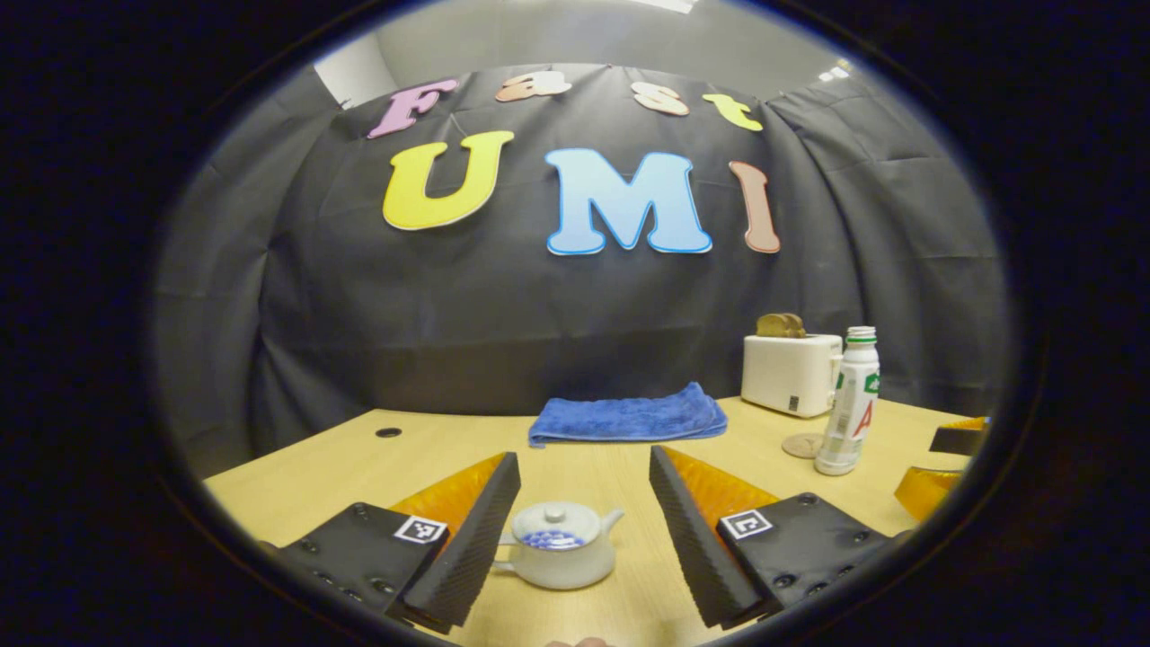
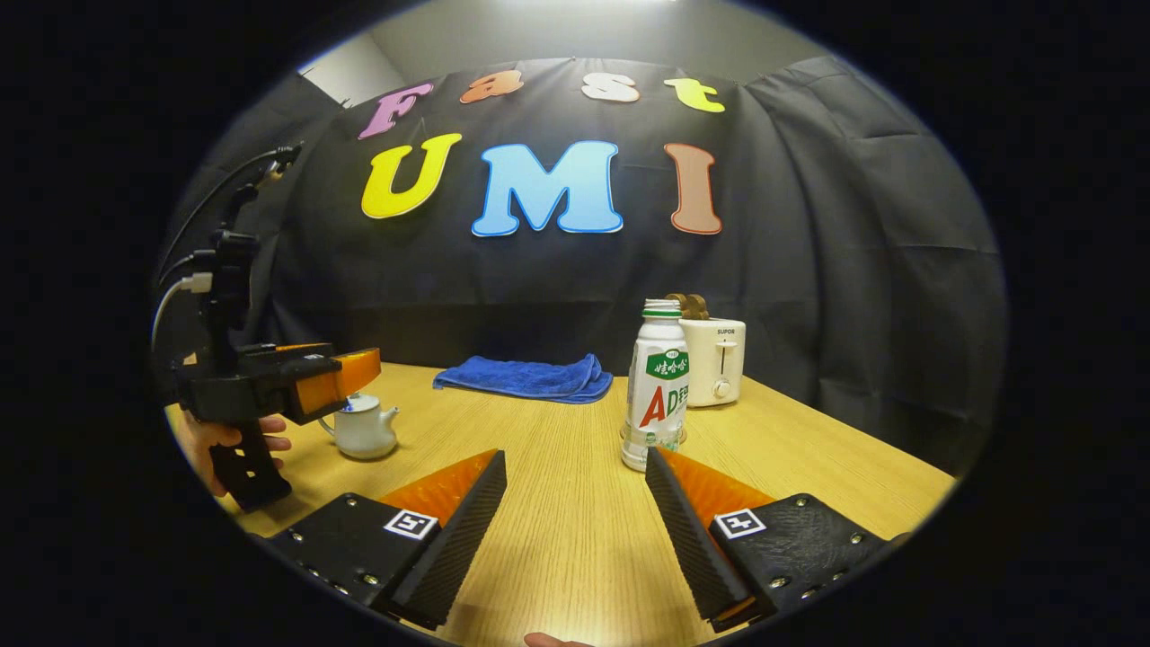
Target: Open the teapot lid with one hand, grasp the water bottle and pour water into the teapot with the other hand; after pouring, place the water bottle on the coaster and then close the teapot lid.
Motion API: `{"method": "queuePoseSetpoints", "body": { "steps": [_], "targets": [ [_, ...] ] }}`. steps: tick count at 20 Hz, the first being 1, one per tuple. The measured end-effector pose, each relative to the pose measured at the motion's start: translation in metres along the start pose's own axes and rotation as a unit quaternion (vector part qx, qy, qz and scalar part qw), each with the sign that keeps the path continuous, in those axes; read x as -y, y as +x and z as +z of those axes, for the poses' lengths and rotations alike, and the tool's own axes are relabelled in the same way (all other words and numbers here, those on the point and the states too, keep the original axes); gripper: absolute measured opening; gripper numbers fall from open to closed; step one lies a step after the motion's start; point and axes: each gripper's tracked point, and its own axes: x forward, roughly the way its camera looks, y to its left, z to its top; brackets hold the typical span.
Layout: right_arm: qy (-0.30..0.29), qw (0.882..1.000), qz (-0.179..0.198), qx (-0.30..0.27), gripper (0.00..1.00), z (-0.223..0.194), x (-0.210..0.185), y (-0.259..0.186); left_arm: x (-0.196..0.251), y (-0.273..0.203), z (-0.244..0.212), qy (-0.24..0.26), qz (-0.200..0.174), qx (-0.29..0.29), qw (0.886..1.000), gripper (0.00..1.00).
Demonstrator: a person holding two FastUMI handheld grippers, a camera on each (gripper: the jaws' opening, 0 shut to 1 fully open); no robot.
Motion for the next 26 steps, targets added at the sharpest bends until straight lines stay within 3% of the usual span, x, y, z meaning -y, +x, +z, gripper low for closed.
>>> {"method": "queuePoseSetpoints", "body": {
  "steps": [8, 10, 15, 17, 19, 26],
  "targets": [
    [0.006, 1.000, -0.005, -0.003, 0.96, 0.000, 0.007, 0.000, -0.005, 0.024, -0.033, -0.010, 0.000, -0.041, 0.999, 0.99],
    [0.011, 1.000, -0.002, -0.010, 0.96, -0.003, 0.007, 0.001, -0.007, 0.026, -0.036, -0.008, 0.003, -0.043, 0.999, 0.92],
    [0.011, 1.000, 0.003, -0.008, 0.96, 0.001, 0.005, 0.000, -0.007, 0.037, -0.046, -0.003, 0.006, -0.056, 0.998, 0.37],
    [0.009, 1.000, 0.002, -0.006, 0.96, 0.001, 0.006, -0.001, -0.009, 0.036, -0.047, -0.002, 0.002, -0.059, 0.998, 0.36],
    [0.007, 1.000, -0.001, -0.004, 0.96, 0.004, 0.009, -0.001, -0.011, 0.036, -0.047, 0.002, 0.005, -0.064, 0.998, 0.19],
    [-0.022, 1.000, -0.009, 0.018, 0.96, 0.018, 0.023, 0.002, -0.007, 0.034, -0.038, -0.007, -0.009, -0.055, 0.998, 0.19]
  ]
}}
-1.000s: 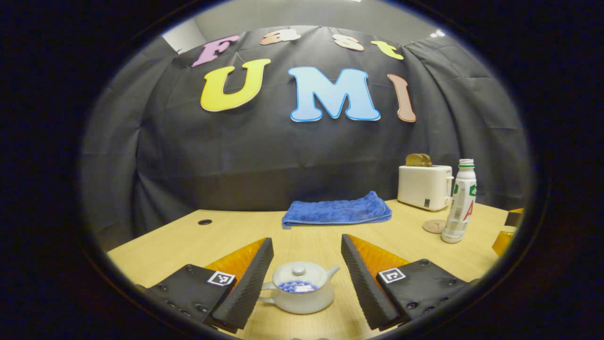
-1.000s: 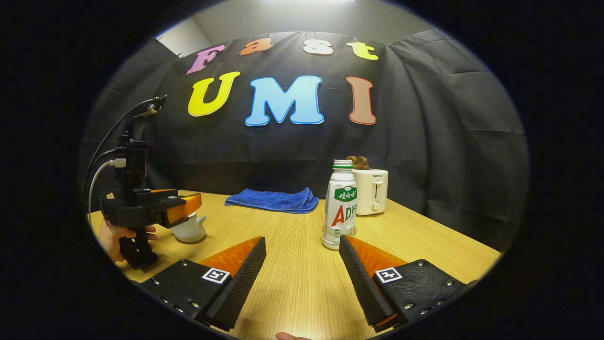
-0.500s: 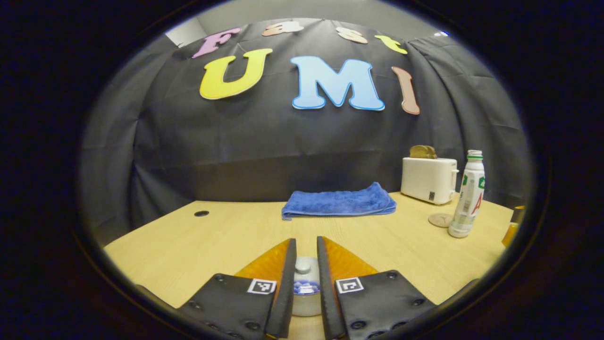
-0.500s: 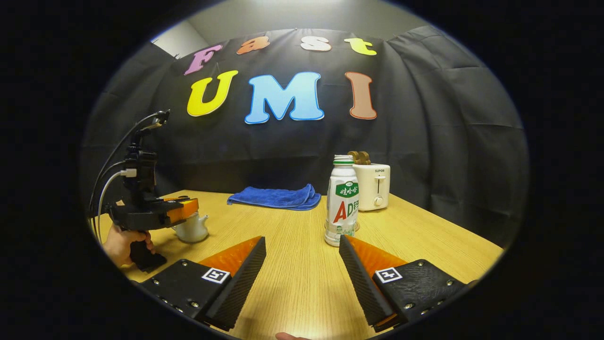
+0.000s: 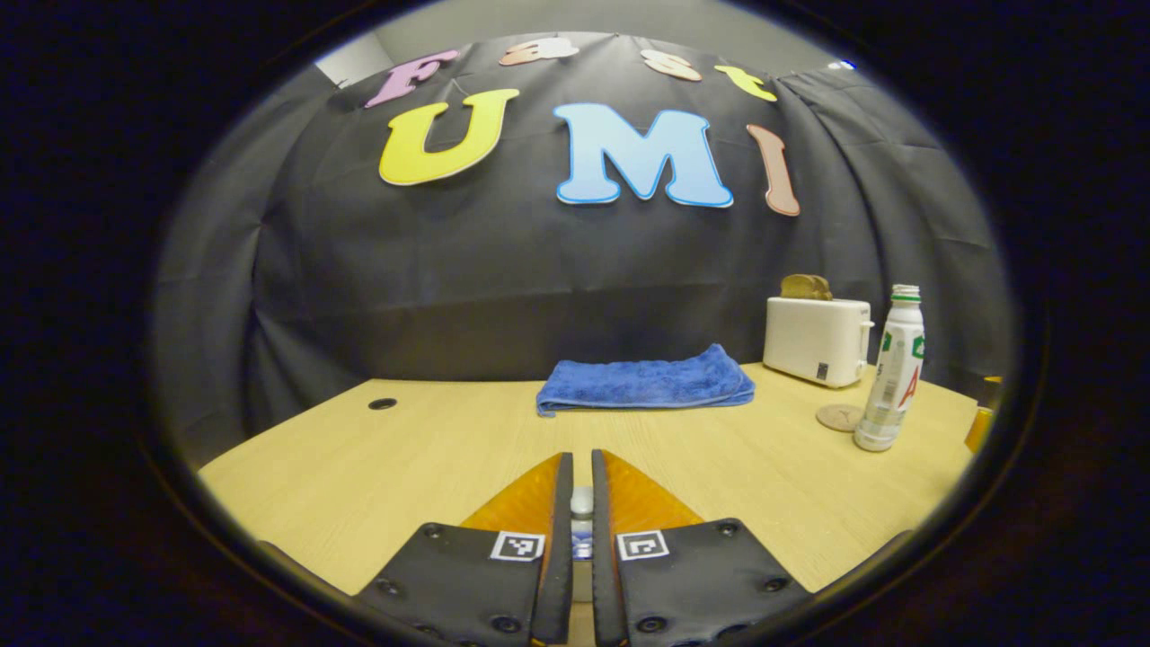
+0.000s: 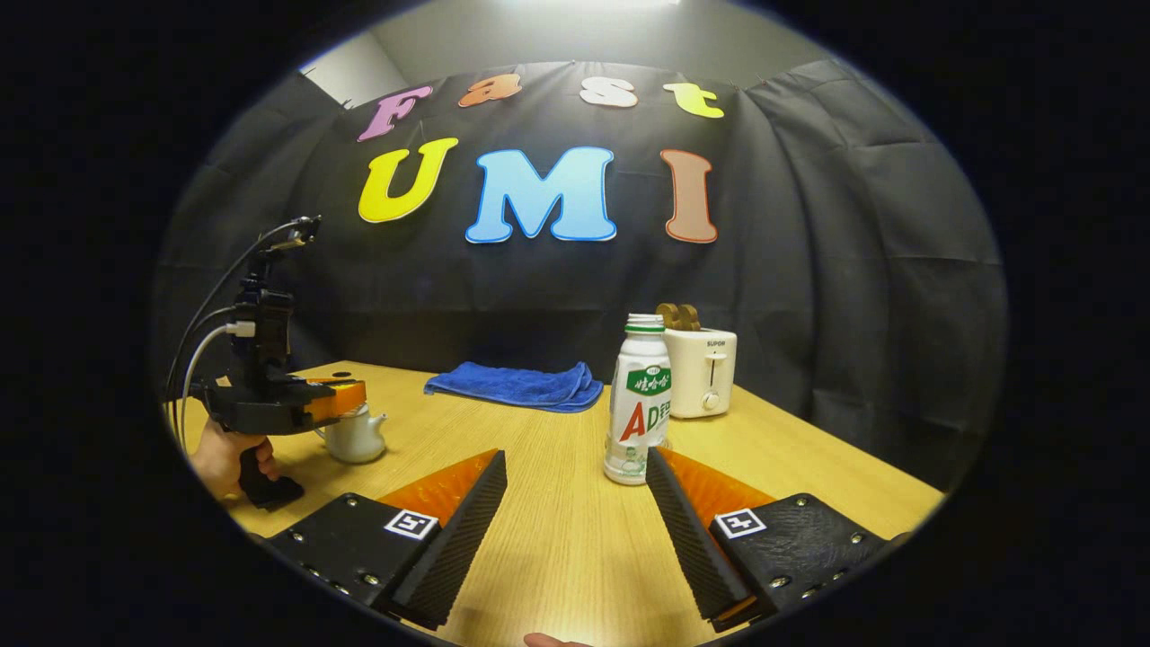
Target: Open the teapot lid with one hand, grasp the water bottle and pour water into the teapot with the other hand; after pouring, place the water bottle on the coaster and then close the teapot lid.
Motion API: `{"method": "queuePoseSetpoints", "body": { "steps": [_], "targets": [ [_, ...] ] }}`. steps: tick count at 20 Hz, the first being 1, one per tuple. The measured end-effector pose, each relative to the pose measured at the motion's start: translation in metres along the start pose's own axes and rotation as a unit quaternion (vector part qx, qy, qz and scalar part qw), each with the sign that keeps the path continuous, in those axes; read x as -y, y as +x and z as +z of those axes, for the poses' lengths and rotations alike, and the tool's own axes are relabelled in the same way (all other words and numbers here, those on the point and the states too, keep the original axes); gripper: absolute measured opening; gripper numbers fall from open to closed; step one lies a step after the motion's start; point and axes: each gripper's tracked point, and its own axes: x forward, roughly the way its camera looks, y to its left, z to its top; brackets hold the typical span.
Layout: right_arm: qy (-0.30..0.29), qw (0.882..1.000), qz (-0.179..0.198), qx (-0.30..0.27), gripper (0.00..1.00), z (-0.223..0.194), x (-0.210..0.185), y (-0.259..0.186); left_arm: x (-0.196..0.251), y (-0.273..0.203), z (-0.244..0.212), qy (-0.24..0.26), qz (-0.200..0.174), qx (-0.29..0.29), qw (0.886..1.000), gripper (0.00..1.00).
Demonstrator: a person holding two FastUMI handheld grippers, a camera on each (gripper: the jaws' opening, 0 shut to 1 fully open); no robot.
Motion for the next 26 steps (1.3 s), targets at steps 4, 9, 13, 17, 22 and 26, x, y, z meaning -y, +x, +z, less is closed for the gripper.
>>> {"method": "queuePoseSetpoints", "body": {
  "steps": [4, 9, 13, 17, 22, 26],
  "targets": [
    [0.006, 1.000, -0.003, 0.025, 0.96, 0.012, 0.015, 0.013, 0.009, -0.017, 0.030, -0.015, -0.019, 0.039, 0.999, 0.19],
    [-0.022, 0.998, -0.043, 0.037, 0.96, 0.029, 0.044, 0.049, 0.029, -0.031, 0.041, 0.004, -0.044, 0.060, 0.997, 0.19],
    [-0.014, 0.998, -0.054, 0.027, 0.96, 0.024, 0.049, 0.081, 0.021, -0.044, 0.056, -0.001, -0.042, 0.088, 0.995, 0.19],
    [-0.002, 0.998, -0.062, 0.007, 0.96, 0.012, 0.057, 0.112, 0.015, -0.050, 0.061, -0.011, -0.040, 0.104, 0.994, 0.19],
    [-0.008, 0.998, -0.069, -0.005, 0.96, 0.006, 0.068, 0.137, 0.018, -0.043, 0.051, -0.014, -0.051, 0.085, 0.995, 0.19],
    [-0.003, 0.998, -0.058, -0.035, 0.96, -0.012, 0.068, 0.150, 0.020, -0.041, 0.048, -0.012, -0.054, 0.082, 0.995, 0.16]
  ]
}}
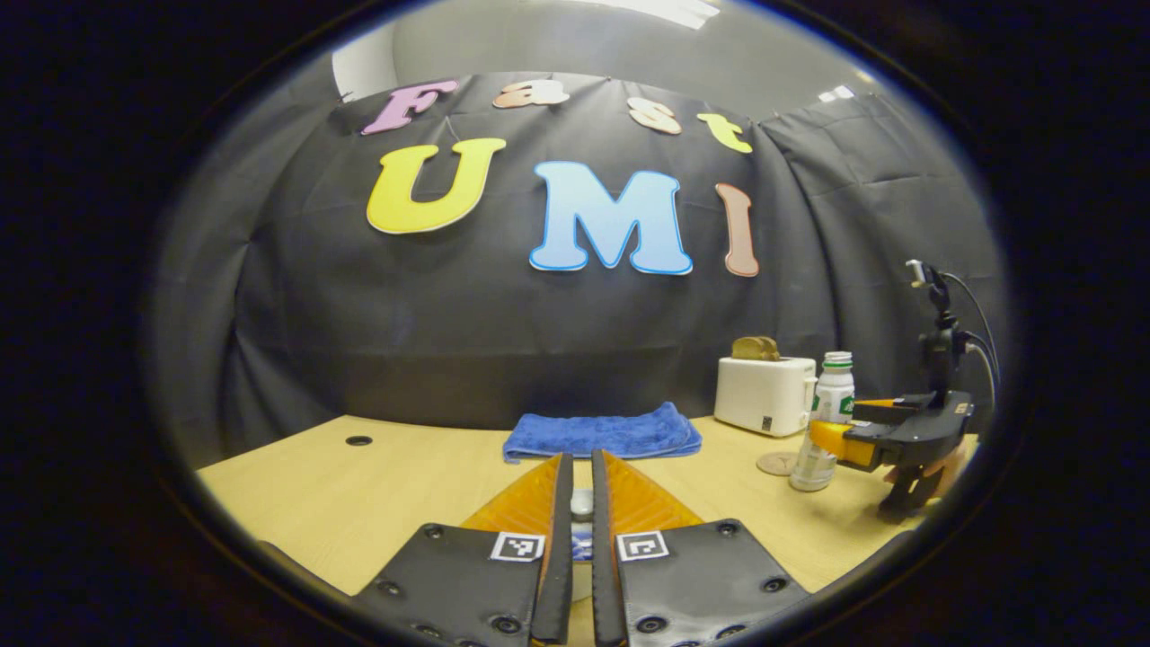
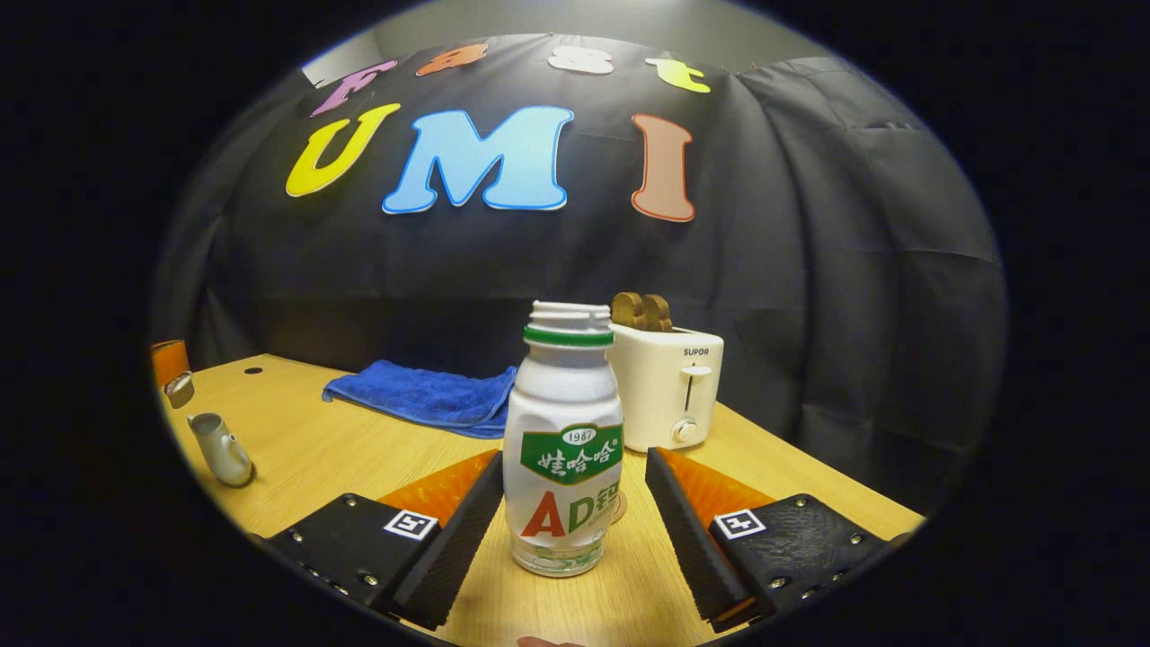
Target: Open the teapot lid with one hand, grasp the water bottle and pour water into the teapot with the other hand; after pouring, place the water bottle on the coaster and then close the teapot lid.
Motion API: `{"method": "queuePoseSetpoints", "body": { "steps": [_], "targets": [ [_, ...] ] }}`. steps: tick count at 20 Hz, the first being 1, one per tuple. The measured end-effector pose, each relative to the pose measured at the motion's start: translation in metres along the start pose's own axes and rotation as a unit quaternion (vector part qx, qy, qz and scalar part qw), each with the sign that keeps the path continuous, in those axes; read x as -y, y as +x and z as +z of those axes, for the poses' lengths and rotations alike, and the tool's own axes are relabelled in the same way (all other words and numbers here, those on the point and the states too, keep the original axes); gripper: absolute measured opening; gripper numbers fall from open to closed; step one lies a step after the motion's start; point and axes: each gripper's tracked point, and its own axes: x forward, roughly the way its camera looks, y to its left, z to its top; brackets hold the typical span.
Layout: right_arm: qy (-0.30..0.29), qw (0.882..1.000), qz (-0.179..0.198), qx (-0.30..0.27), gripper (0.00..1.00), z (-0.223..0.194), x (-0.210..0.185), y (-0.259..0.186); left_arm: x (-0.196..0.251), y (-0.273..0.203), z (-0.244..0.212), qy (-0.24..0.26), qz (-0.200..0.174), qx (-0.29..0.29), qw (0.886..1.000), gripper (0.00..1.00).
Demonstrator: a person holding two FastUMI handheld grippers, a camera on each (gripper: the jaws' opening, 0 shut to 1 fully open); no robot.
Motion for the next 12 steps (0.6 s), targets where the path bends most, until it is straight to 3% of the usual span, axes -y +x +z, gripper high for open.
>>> {"method": "queuePoseSetpoints", "body": {
  "steps": [1, 9, 11, 12],
  "targets": [
    [-0.002, 1.000, 0.000, -0.001, 0.96, 0.000, 0.000, 0.002, 0.002, 0.001, -0.002, 0.004, -0.003, -0.005, 1.000, 0.19],
    [0.004, 1.000, -0.006, -0.008, 0.96, -0.007, 0.004, 0.010, 0.001, 0.000, -0.006, 0.008, -0.003, -0.010, 1.000, 0.16],
    [0.002, 1.000, -0.008, -0.009, 0.87, -0.006, 0.005, 0.010, 0.000, 0.000, -0.002, 0.008, -0.002, -0.008, 1.000, 0.16],
    [-0.001, 1.000, -0.005, -0.010, 0.75, -0.008, 0.004, 0.010, 0.000, -0.001, -0.001, 0.008, -0.002, -0.004, 1.000, 0.15]
  ]
}}
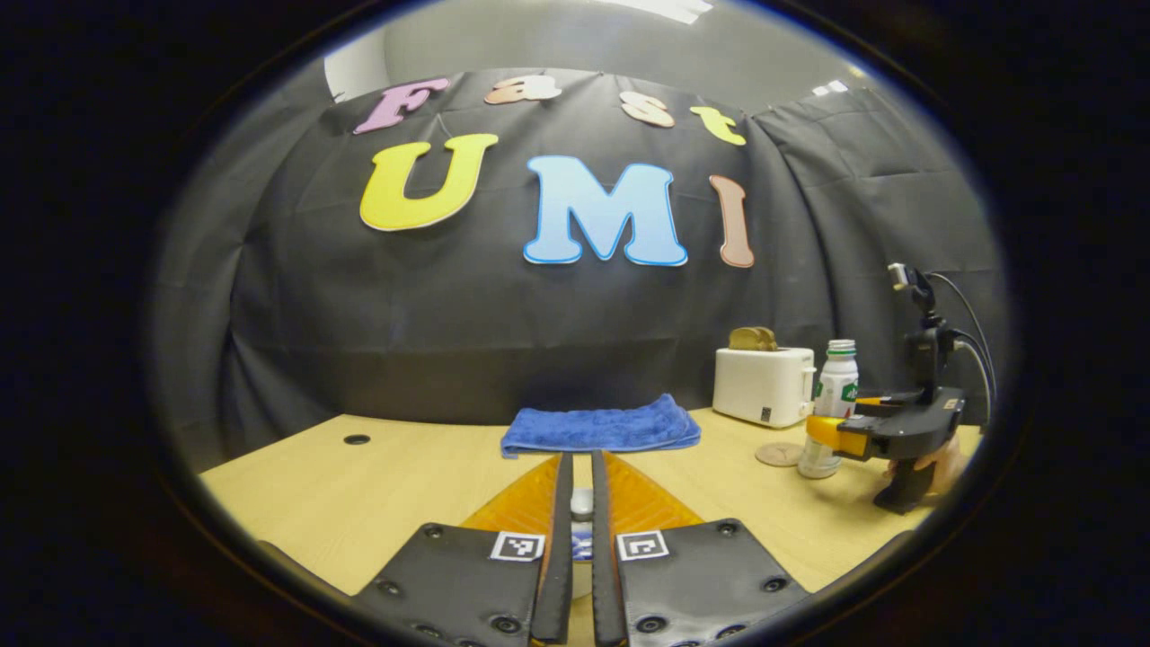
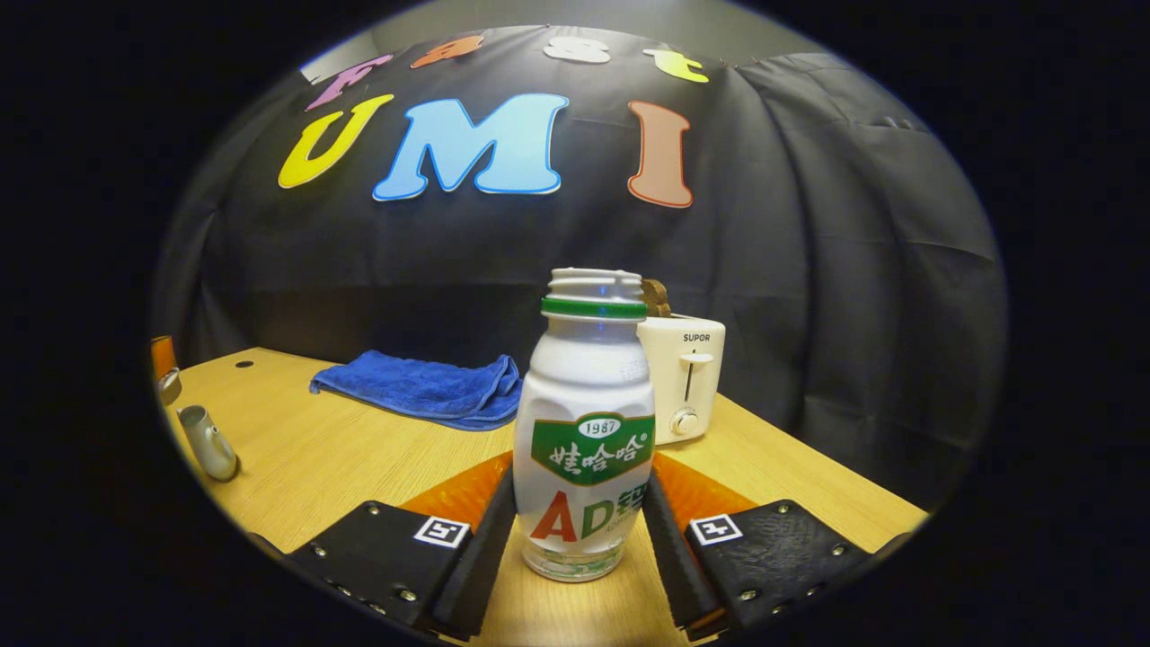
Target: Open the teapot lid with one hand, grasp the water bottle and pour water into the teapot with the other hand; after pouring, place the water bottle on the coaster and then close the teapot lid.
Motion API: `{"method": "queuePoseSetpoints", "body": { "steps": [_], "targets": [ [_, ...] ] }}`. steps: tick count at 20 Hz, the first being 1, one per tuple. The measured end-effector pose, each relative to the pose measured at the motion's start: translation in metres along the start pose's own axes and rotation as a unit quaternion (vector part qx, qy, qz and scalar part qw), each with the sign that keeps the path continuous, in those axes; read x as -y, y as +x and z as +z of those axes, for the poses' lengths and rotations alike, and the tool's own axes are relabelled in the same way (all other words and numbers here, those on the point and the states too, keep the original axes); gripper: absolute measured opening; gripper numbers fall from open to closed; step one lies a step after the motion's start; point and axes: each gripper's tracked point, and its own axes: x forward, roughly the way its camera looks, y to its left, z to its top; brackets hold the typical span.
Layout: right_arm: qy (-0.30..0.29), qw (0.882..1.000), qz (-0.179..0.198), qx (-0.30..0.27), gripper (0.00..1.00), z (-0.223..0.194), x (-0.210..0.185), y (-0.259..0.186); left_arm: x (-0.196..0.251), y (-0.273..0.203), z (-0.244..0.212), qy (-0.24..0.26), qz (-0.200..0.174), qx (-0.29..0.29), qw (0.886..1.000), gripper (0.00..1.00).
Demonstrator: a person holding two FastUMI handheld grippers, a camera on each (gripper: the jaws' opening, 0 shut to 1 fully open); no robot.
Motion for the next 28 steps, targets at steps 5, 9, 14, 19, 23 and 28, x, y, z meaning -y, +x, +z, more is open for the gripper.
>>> {"method": "queuePoseSetpoints", "body": {
  "steps": [5, 9, 14, 19, 23, 28],
  "targets": [
    [-0.027, 0.999, 0.017, 0.014, 0.72, 0.023, -0.011, -0.022, 0.013, -0.031, 0.037, -0.001, -0.016, 0.044, 0.999, 0.19],
    [-0.088, 0.995, 0.045, 0.005, 0.72, 0.033, -0.041, -0.044, 0.030, -0.070, 0.033, -0.003, -0.046, 0.026, 0.999, 0.19],
    [-0.208, 0.975, 0.078, 0.010, 0.72, 0.030, -0.090, -0.066, 0.025, -0.136, 0.029, 0.020, -0.046, 0.030, 0.998, 0.19],
    [-0.327, 0.940, 0.093, 0.020, 0.72, 0.021, -0.130, -0.072, 0.017, -0.175, 0.011, -0.004, -0.038, 0.020, 0.999, 0.19],
    [-0.364, 0.925, 0.104, 0.016, 0.72, 0.018, -0.155, -0.067, 0.015, -0.189, 0.010, -0.010, -0.040, 0.024, 0.999, 0.19],
    [-0.411, 0.904, 0.116, 0.011, 0.72, 0.012, -0.181, -0.061, 0.014, -0.210, -0.009, -0.027, -0.043, 0.007, 0.999, 0.15]
  ]
}}
